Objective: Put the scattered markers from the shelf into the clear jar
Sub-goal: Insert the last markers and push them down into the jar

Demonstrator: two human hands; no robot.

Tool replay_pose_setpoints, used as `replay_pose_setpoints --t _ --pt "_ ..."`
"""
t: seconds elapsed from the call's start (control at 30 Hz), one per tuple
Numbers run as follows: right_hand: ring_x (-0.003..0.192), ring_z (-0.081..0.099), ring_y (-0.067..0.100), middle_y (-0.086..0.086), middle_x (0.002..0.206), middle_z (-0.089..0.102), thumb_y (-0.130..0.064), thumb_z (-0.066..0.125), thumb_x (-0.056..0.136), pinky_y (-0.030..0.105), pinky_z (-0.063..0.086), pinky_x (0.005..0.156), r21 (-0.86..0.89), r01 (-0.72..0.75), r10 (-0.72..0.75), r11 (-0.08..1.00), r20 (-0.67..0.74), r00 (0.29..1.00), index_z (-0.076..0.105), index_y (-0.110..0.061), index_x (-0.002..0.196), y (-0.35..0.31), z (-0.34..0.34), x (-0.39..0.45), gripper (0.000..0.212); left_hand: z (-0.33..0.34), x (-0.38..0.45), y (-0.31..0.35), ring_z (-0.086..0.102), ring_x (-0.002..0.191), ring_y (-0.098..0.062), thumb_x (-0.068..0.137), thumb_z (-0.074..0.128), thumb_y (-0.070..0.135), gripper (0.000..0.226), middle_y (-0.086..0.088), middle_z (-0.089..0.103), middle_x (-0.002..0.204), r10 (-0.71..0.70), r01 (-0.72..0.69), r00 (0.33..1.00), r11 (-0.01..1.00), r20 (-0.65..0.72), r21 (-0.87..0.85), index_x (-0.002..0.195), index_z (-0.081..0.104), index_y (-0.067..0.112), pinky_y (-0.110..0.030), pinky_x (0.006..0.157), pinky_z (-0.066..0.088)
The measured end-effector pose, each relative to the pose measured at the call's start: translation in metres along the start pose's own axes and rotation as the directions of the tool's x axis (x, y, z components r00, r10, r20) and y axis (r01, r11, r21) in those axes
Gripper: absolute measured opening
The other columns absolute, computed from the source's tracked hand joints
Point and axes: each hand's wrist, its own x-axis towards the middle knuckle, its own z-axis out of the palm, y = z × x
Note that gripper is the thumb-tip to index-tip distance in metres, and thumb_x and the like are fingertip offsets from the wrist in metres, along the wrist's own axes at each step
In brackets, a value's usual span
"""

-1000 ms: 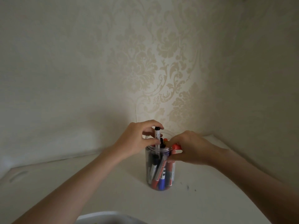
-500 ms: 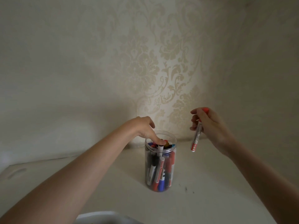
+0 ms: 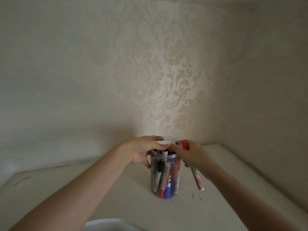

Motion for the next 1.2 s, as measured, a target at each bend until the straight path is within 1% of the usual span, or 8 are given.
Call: replay_pose_setpoints --t 0.1,0.2,0.33,0.5,0.6,0.73,0.97,1.2 --pt "0.052 0.05 0.011 0.002 0.063 0.058 -0.032 0.048 0.092 0.022 0.045 0.052 0.124 -0.036 0.037 0.992 -0.006 0.999 0.065 -0.011 0.087 -0.002 0.008 0.002 0.027 0.0 0.002 -0.009 0.047 0.127 -0.031 0.086 0.068 0.006 0.036 -0.013 0.061 0.126 0.017 -0.022 0.999 0.985 -0.032 -0.17 0.119 0.061 0.017 -0.068 0.105 0.029" --pt "0.051 0.049 0.012 0.0 0.061 0.055 -0.026 0.045 0.093 0.023 0.042 0.051 0.152 -0.048 0.053 0.987 -0.032 0.998 0.065 -0.014 0.087 -0.005 0.012 0.004 0.024 0.002 0.003 -0.005 0.043 0.128 -0.034 0.081 0.073 0.006 0.054 -0.016 0.053 0.132 -0.035 0.016 0.992 0.988 -0.12 -0.155 0.131 0.054 0.015 -0.071 0.102 0.027" --pt "0.052 0.049 0.014 0.002 0.062 0.056 -0.025 0.048 0.091 0.024 0.043 0.051 0.162 -0.068 0.076 0.984 -0.039 0.996 0.066 -0.015 0.081 -0.006 0.009 0.008 0.023 0.015 0.005 -0.007 0.055 0.098 -0.026 0.074 0.081 0.021 0.053 -0.006 0.062 0.107 -0.03 0.01 0.981 0.994 -0.191 -0.105 0.122 0.058 0.024 -0.049 0.085 0.041" --pt "0.066 0.06 0.009 -0.002 0.076 0.07 -0.019 0.06 0.087 0.018 0.046 0.06 0.186 0.036 -0.02 0.982 -0.09 0.996 0.07 -0.029 0.08 -0.011 0.001 0.008 0.015 0.005 0.008 -0.034 0.059 0.12 -0.025 0.039 0.089 0.066 0.096 -0.004 0.07 0.12 0.166 -0.186 0.979 0.966 -0.121 -0.182 0.122 0.063 0.024 -0.051 0.113 0.035" --pt "0.066 0.061 -0.004 -0.013 0.077 0.07 -0.021 0.061 0.087 0.004 0.043 0.058 -0.056 0.241 -0.248 0.969 -0.22 0.943 0.073 -0.03 0.091 -0.014 0.011 -0.007 0.016 0.006 0.006 -0.05 0.061 0.122 -0.024 0.068 0.06 0.08 0.082 -0.005 0.07 0.123 0.273 -0.289 0.957 0.915 -0.096 -0.282 0.122 0.067 0.018 -0.045 0.112 0.038" --pt "0.075 0.064 0.002 -0.011 0.082 0.071 -0.021 0.064 0.085 0.011 0.05 0.067 -0.149 0.393 -0.42 0.908 -0.298 0.857 0.074 -0.027 0.094 -0.01 0.02 -0.021 0.015 0.008 0.002 -0.06 0.061 0.121 -0.019 0.091 0.032 0.07 0.062 0.0 0.072 0.118 0.359 -0.388 0.916 0.906 -0.179 -0.17 0.106 0.075 0.029 -0.045 0.114 0.036" --pt "0.058 0.063 -0.008 -0.008 0.088 0.073 -0.051 0.058 0.084 0.016 0.047 0.061 -0.011 0.266 -0.266 0.964 -0.064 0.962 0.063 -0.043 0.108 -0.006 0.0 -0.041 0.026 0.028 0.004 -0.065 0.064 0.109 -0.031 0.091 0.044 0.046 0.048 -0.016 0.07 0.11 0.569 -0.602 0.775 0.797 -0.274 -0.049 0.105 0.068 0.007 -0.048 0.102 0.046" --pt "0.098 0.065 0.001 -0.019 0.109 0.065 -0.06 0.073 0.064 0.023 0.056 0.081 0.017 0.171 -0.171 0.985 0.005 0.985 0.044 -0.043 0.127 0.021 0.003 -0.067 0.071 0.045 0.01 -0.061 0.069 0.103 -0.019 0.1 0.04 0.044 0.039 -0.007 0.072 0.106 0.608 -0.62 0.771 0.785 -0.192 -0.005 0.108 0.067 0.017 -0.044 0.097 0.053"
